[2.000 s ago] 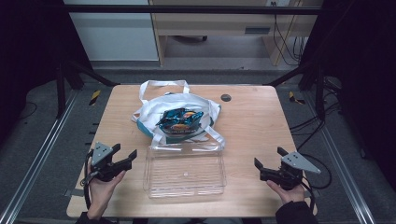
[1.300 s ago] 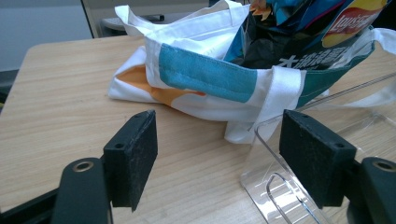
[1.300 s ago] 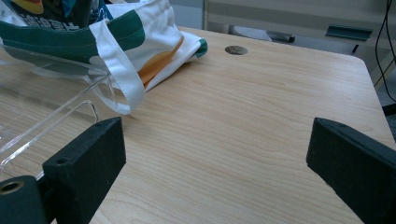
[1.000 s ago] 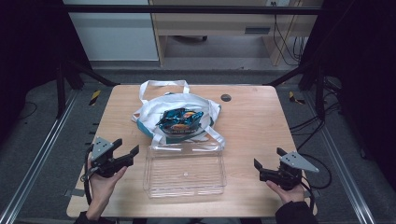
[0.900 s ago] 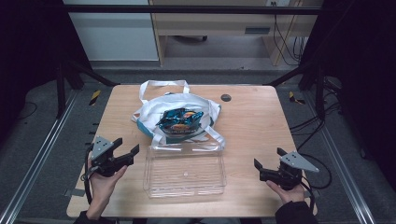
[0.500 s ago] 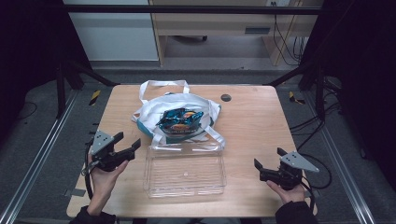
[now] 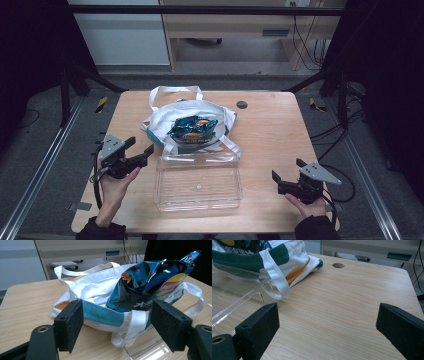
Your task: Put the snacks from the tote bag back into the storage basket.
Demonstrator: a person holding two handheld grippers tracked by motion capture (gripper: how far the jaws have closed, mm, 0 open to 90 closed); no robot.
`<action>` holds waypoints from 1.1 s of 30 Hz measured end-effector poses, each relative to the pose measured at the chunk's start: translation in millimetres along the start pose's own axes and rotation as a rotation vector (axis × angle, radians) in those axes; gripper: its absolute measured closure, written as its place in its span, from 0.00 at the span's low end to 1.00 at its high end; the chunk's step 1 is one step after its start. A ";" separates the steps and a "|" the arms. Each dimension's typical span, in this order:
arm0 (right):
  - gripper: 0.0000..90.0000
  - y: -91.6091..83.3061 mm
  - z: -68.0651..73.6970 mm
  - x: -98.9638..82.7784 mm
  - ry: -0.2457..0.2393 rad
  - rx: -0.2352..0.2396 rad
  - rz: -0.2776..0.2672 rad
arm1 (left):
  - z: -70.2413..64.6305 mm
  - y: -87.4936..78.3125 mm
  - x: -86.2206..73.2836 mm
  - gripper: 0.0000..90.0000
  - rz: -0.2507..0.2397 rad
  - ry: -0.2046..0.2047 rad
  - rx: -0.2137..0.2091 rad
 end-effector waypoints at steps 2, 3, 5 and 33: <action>0.06 0.1 0.2 -0.1 -0.001 -0.001 0.001 | -1.9 2.0 2.3 0.29 0.000 0.005 -0.006; 0.06 0.1 0.2 0.0 0.000 -0.001 0.001 | -3.0 2.9 3.4 0.29 -0.001 0.007 -0.008; 0.06 0.2 0.1 0.1 0.001 0.001 0.001 | -4.8 5.2 5.3 0.29 -0.001 0.007 -0.012; 0.06 0.9 0.1 0.4 -0.001 0.001 0.004 | -26.8 30.2 21.6 0.32 0.011 0.042 -0.051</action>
Point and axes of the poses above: each handheld gripper's, and its own axes: y roughly forward along the jaws, x roughly out of its top, z roughly to its left, the point moved 2 cm from there along y, roughly forward along the jaws, and after that the axes turned 1 degree about -x, right-handed, at the moved point
